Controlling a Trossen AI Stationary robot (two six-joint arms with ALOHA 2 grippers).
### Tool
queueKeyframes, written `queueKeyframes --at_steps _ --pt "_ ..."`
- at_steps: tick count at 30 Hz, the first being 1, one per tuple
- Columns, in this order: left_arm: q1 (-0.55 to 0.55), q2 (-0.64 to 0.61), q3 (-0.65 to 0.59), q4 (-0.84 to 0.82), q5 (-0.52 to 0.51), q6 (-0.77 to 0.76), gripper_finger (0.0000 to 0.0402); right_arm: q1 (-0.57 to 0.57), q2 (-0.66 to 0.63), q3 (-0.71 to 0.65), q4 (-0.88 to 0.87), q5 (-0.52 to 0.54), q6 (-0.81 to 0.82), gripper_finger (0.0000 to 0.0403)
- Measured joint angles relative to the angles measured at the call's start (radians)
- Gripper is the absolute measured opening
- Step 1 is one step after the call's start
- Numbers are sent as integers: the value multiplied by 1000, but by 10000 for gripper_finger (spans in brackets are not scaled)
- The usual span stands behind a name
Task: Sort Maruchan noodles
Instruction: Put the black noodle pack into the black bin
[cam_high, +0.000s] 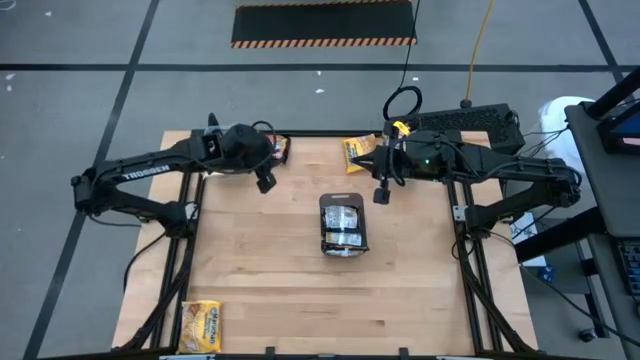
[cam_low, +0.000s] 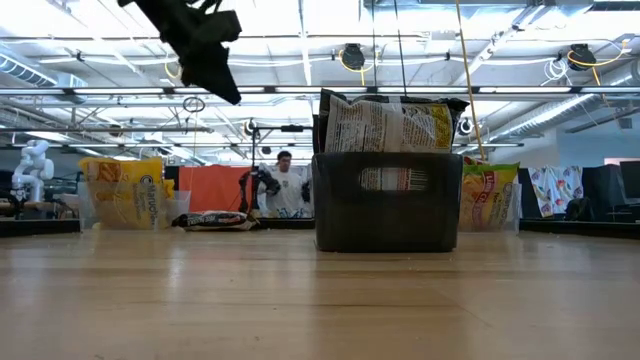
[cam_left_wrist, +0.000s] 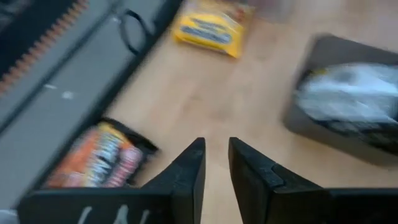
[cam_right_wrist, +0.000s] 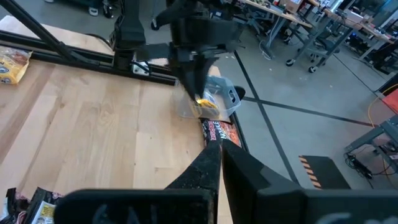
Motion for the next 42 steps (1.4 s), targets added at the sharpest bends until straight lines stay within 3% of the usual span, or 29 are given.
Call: queueKeyframes --at_steps 9,18,25,32,34,42 --pt "12 156 0 14 -194 99 81 0 0 0 -4 0 -4 13" --pt "12 340 0 55 -201 223 81 0 -1 0 -4 0 -35 13" --pt "19 421 0 165 -204 189 81 0 -11 0 -6 0 -53 13" --pt "18 451 0 205 -355 206 81 0 -30 0 -9 4 -56 13" --pt "19 450 0 210 -372 157 81 0 -33 0 -5 7 -57 13" --pt "16 440 0 193 -298 -317 81 0 -49 0 -6 105 -64 13"
